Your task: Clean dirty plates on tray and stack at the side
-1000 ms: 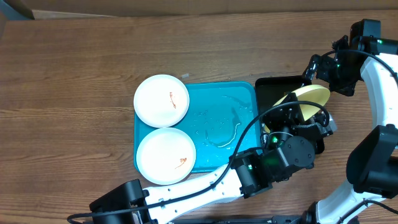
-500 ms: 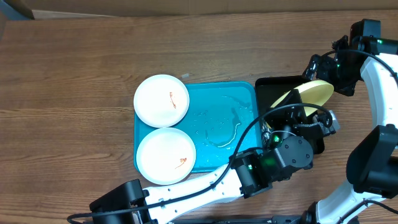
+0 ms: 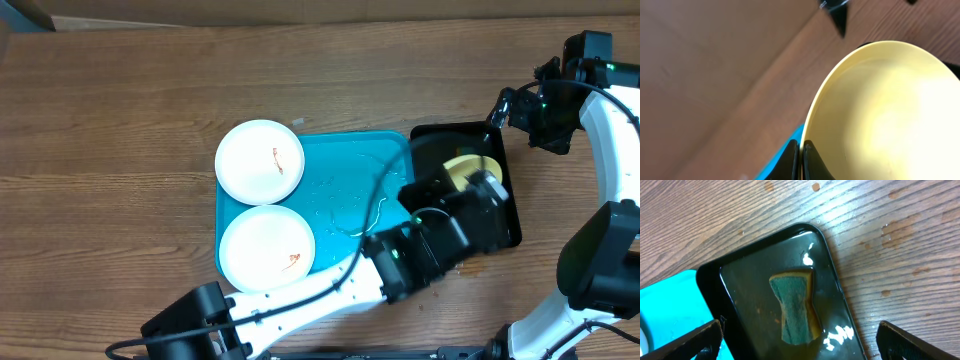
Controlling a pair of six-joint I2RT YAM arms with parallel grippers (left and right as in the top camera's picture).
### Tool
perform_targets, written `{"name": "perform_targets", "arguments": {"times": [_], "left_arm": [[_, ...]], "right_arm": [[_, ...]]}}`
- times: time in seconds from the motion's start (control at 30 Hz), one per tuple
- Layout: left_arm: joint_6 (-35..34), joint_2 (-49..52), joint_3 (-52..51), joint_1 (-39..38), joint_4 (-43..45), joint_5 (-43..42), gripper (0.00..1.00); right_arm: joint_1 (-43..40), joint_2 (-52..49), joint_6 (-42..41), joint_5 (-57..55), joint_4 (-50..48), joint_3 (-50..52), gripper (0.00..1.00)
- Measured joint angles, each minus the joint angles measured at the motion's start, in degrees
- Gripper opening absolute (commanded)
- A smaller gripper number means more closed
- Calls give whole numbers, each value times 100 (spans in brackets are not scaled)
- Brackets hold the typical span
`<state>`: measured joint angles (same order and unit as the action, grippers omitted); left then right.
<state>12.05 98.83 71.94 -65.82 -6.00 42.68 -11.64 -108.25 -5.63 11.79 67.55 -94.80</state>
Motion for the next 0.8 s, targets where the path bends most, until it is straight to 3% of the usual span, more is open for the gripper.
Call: {"name": "perform_targets", "arguments": {"times": [0.23, 0.4, 0.63, 0.8], "left_arm": [[-2081, 0, 0, 911, -485, -1244, 4], [-3309, -4, 0, 2081, -767, -2973, 4], [-4400, -13, 7, 4577, -1405, -5678, 4], [-4656, -13, 11, 6457, -2214, -6647, 4]], "right_arm": [[0, 0, 4, -2, -2, 0, 100], [2, 0, 2, 0, -4, 0, 100], [0, 0, 0, 2, 0, 0, 100], [0, 0, 2, 0, -2, 0, 100]]}}
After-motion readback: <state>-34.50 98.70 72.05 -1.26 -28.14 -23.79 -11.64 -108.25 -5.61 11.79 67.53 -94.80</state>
